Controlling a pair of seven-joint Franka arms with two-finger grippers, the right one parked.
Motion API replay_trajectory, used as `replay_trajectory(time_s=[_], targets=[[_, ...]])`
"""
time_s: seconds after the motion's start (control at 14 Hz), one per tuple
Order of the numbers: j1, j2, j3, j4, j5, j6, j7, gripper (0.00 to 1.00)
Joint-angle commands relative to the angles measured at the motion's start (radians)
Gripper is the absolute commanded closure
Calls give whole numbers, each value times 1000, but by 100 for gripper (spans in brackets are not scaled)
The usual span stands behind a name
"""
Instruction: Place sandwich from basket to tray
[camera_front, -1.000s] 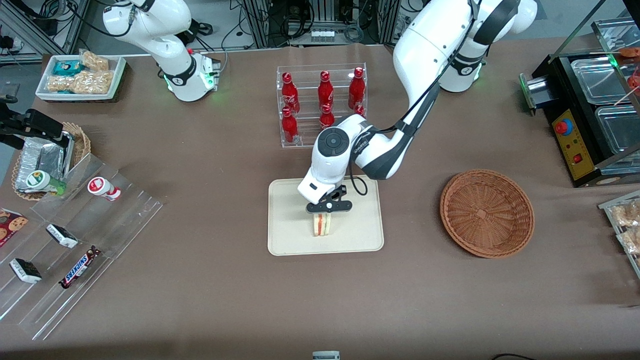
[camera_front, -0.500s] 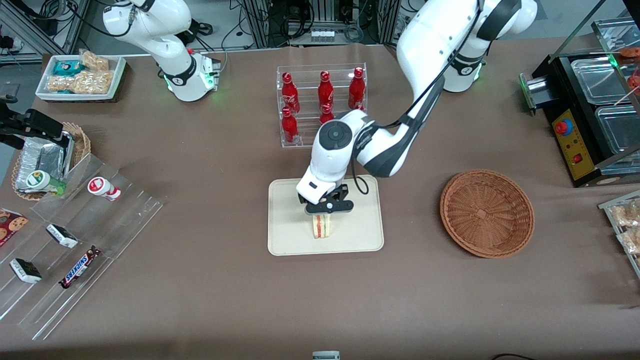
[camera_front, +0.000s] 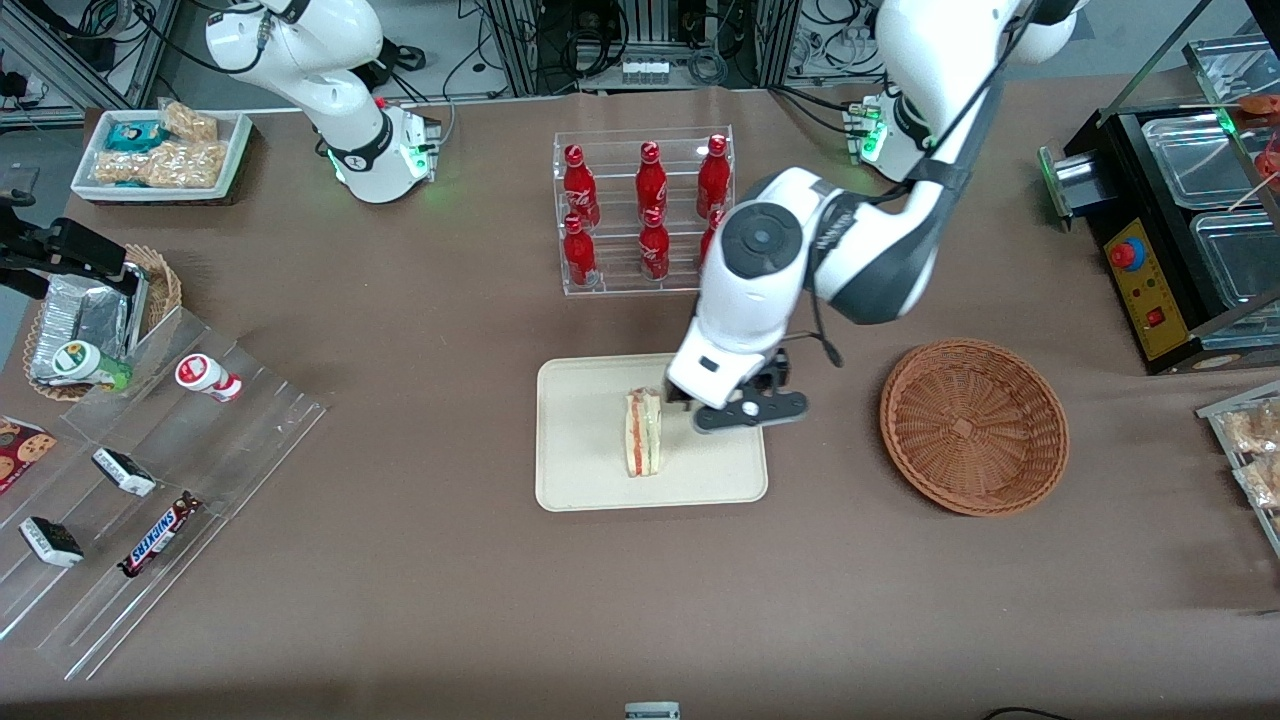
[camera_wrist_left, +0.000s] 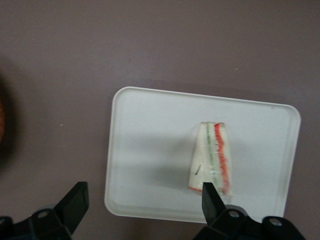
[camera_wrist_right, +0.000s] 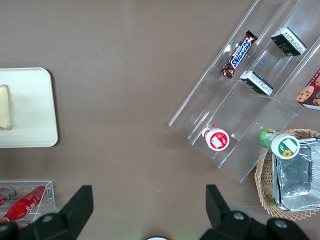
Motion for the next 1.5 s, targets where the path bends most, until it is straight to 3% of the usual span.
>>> replay_trajectory(time_s=[0.0, 0.57, 0.71, 1.0, 1.43], targets=[[86, -72, -3, -47, 0, -103, 126, 0], [381, -267, -3, -170, -1, -260, 545, 0], [425, -302, -3, -170, -3, -282, 570, 0], [522, -382, -3, -171, -76, -308, 632, 0], [550, -457, -2, -190, -78, -315, 671, 0]])
